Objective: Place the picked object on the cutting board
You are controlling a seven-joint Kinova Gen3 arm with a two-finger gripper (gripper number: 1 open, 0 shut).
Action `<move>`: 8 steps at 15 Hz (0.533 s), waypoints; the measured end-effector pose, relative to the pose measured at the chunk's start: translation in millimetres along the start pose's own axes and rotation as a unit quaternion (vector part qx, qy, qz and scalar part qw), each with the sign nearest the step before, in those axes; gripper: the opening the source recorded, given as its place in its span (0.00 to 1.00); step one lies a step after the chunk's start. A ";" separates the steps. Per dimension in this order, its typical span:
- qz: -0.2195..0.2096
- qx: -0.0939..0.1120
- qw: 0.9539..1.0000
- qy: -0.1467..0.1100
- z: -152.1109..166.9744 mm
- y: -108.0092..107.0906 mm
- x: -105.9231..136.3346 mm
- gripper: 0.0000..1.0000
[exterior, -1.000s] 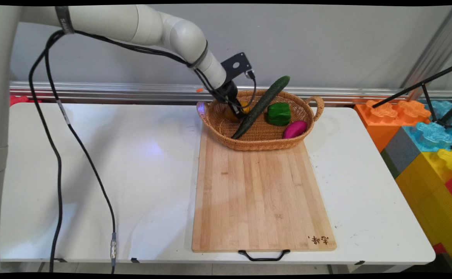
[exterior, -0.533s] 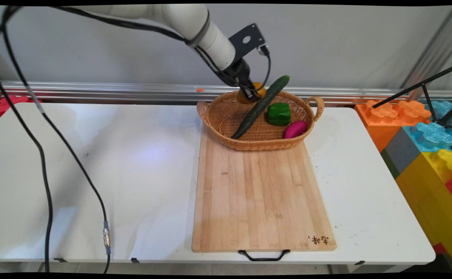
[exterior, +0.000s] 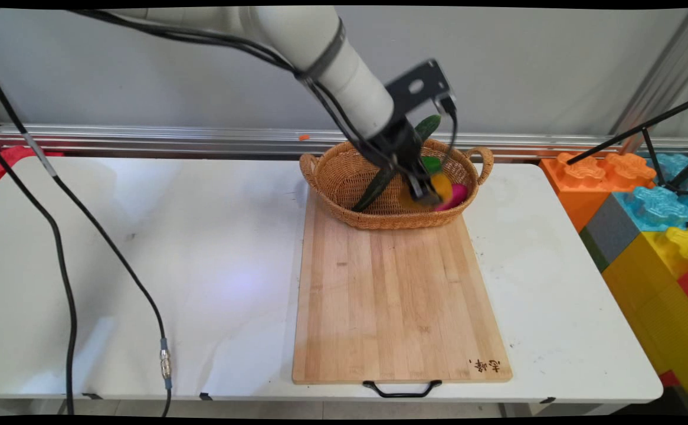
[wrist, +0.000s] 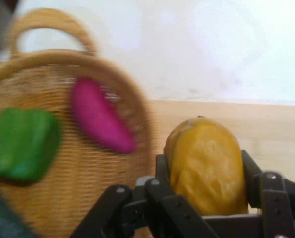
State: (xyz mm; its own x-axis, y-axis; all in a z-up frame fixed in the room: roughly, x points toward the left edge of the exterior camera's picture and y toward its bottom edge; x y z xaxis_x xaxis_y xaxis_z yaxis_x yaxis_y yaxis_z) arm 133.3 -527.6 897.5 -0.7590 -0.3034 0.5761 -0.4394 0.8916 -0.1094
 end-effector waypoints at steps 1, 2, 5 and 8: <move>0.003 -0.009 1.000 0.000 5.2 8.3 0.0 0.00; 0.006 -0.016 1.000 0.000 10.7 16.0 -0.4 0.00; 0.019 -0.026 0.999 -0.001 41.7 41.1 -4.6 0.00; 0.024 -0.023 0.999 -0.012 75.3 51.3 -13.8 0.00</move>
State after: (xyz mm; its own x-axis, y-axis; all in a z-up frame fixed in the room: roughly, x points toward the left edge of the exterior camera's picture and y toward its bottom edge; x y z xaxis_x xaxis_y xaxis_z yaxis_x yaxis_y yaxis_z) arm 85.0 -503.0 823.0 -0.7902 -0.2672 0.5515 -0.3801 0.9196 -0.0990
